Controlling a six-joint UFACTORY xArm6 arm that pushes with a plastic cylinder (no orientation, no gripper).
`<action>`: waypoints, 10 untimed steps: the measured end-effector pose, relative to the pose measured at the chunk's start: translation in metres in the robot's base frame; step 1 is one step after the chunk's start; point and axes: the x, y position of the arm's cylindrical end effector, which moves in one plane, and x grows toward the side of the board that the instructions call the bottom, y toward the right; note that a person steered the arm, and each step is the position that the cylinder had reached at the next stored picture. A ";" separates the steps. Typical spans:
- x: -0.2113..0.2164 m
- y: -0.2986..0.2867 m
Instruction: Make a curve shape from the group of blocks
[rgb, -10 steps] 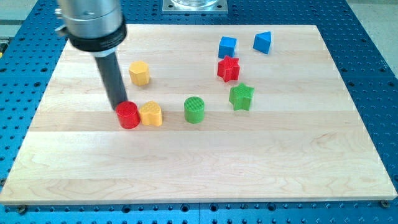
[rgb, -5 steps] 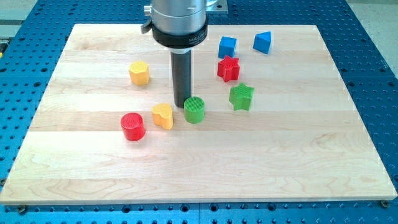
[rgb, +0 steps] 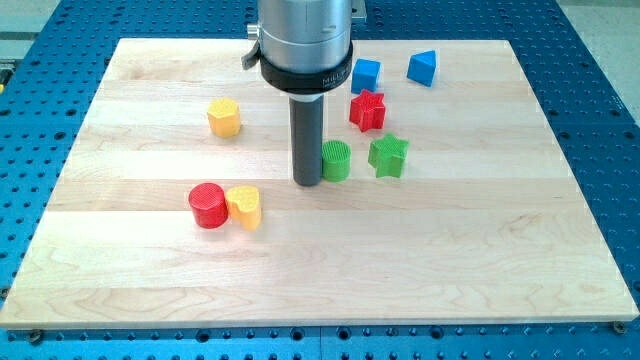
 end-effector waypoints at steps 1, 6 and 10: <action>-0.005 -0.044; 0.038 -0.108; 0.059 -0.045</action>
